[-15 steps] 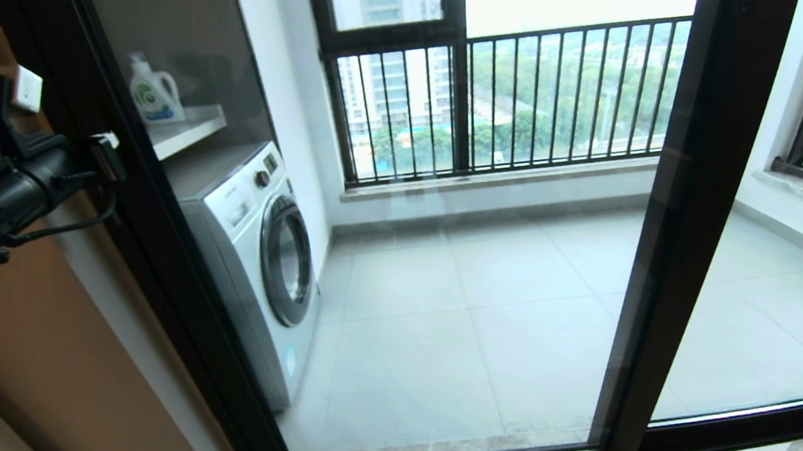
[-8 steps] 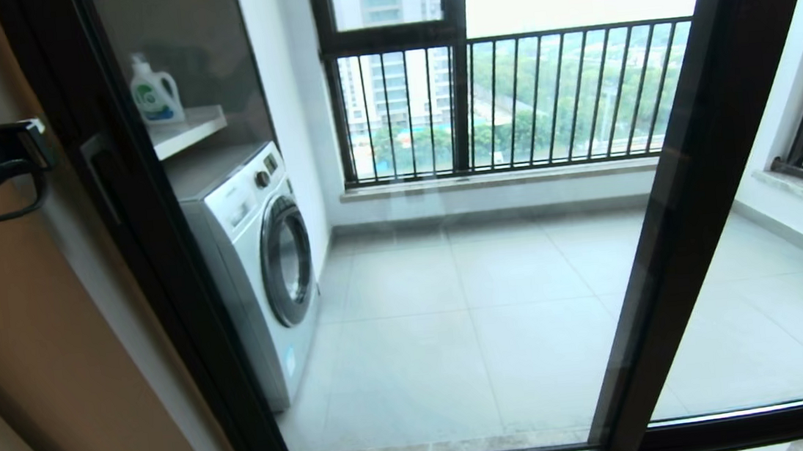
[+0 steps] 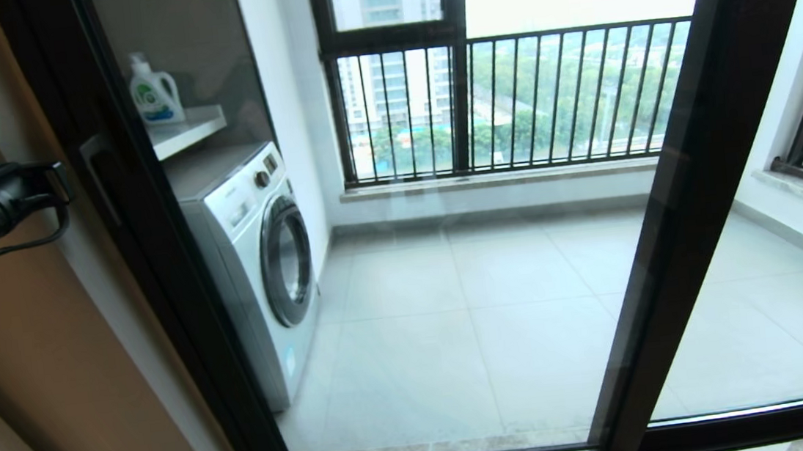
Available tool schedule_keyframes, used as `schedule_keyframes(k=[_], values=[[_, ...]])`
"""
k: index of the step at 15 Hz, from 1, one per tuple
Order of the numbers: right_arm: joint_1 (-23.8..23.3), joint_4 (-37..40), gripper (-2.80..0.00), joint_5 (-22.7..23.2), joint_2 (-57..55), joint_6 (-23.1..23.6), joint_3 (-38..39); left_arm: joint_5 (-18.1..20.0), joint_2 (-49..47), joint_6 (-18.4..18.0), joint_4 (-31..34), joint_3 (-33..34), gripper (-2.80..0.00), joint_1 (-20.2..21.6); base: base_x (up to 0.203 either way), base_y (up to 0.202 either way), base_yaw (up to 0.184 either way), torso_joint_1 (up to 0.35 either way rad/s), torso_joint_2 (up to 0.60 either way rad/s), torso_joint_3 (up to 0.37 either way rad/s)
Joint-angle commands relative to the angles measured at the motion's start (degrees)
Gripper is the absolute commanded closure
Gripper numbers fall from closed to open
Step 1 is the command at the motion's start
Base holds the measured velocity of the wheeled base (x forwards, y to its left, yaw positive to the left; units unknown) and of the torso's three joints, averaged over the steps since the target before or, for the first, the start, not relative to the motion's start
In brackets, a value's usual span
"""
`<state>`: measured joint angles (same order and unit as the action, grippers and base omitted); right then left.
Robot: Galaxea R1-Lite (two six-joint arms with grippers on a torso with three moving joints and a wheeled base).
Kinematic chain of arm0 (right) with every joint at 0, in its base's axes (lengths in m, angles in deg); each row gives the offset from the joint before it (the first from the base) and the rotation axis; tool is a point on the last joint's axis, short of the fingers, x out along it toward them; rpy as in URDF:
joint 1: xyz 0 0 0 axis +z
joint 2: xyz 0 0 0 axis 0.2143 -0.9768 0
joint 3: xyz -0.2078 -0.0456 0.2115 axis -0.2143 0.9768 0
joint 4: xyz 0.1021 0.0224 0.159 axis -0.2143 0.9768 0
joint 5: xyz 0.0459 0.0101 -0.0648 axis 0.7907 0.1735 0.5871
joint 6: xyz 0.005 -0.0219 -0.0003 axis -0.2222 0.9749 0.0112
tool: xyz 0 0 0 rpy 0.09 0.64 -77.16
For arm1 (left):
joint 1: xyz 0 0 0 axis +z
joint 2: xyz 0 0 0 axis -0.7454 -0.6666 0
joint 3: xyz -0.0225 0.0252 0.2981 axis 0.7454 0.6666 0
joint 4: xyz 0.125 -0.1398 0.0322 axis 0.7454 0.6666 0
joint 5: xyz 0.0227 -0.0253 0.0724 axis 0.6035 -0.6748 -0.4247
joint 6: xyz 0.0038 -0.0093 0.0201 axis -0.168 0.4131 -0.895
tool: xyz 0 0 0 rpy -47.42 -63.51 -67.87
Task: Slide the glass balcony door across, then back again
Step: Open the slid door
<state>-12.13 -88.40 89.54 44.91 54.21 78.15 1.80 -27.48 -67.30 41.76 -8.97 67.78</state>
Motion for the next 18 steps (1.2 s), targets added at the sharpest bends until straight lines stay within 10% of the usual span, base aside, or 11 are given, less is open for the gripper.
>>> schedule_keyframes(k=[1, 18], values=[[0.02, -0.01, 0.0, 0.02, -0.07, 0.01, 0.44, 0.78, -0.74, -0.08, -0.27, 0.22, 0.0, -1.47, 0.0, 0.0, 0.0, 0.0, 0.0, 0.0], [0.02, -0.01, 0.0, 0.02, -0.07, 0.01, 0.44, -3.93, 0.01, -0.52, -0.36, 0.66, 0.0, -15.73, 0.0, 0.0, 0.0, 0.0, 0.0, 0.0]])
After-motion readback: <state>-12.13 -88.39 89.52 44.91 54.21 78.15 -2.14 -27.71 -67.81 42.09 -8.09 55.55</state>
